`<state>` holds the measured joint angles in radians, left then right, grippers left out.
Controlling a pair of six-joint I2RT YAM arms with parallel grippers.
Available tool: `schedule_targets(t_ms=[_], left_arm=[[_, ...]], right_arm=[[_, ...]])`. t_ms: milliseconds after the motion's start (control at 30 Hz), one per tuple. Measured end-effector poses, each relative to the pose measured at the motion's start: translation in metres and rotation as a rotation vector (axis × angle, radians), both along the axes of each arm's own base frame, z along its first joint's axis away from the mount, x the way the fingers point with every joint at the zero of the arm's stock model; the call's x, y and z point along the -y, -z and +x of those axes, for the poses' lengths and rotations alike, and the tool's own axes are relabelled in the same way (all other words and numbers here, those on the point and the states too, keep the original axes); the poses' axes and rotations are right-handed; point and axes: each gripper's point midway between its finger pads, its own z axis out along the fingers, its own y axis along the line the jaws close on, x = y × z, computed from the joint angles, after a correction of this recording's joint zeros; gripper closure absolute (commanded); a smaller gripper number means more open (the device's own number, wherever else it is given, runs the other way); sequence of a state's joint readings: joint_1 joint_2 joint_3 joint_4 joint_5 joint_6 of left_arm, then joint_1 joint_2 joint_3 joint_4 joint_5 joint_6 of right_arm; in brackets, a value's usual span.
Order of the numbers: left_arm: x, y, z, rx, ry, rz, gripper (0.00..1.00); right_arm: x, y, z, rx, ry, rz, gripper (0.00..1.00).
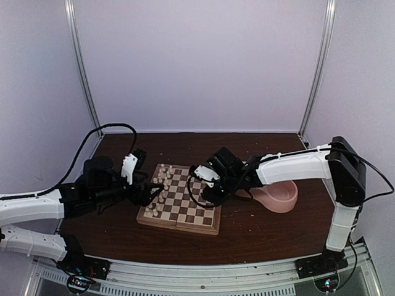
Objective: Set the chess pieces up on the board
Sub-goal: Pick up the bishop from the chessboard.
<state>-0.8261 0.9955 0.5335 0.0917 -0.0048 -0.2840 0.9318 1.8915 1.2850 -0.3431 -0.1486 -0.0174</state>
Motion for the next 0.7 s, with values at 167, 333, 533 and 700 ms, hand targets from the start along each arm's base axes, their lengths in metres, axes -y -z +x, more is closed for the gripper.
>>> schedule_targets(t_ms=[167,333,533,700], left_arm=[[0.013,0.001,-0.007,-0.034,0.065,-0.036,0.18],[0.027,0.006,-0.013,-0.089,0.133,-0.057,0.18],[0.037,0.006,-0.017,-0.114,0.183,-0.081,0.18],[0.04,-0.001,-0.018,-0.093,0.2,-0.117,0.17]], right_arm=[[-0.007,-0.02,-0.012,0.049,-0.041,0.131,0.84],[-0.017,-0.043,-0.026,0.115,-0.077,0.237,0.95],[-0.007,-0.063,-0.026,0.19,-0.003,0.313,1.0],[0.015,-0.088,-0.021,0.261,0.133,0.39,0.99]])
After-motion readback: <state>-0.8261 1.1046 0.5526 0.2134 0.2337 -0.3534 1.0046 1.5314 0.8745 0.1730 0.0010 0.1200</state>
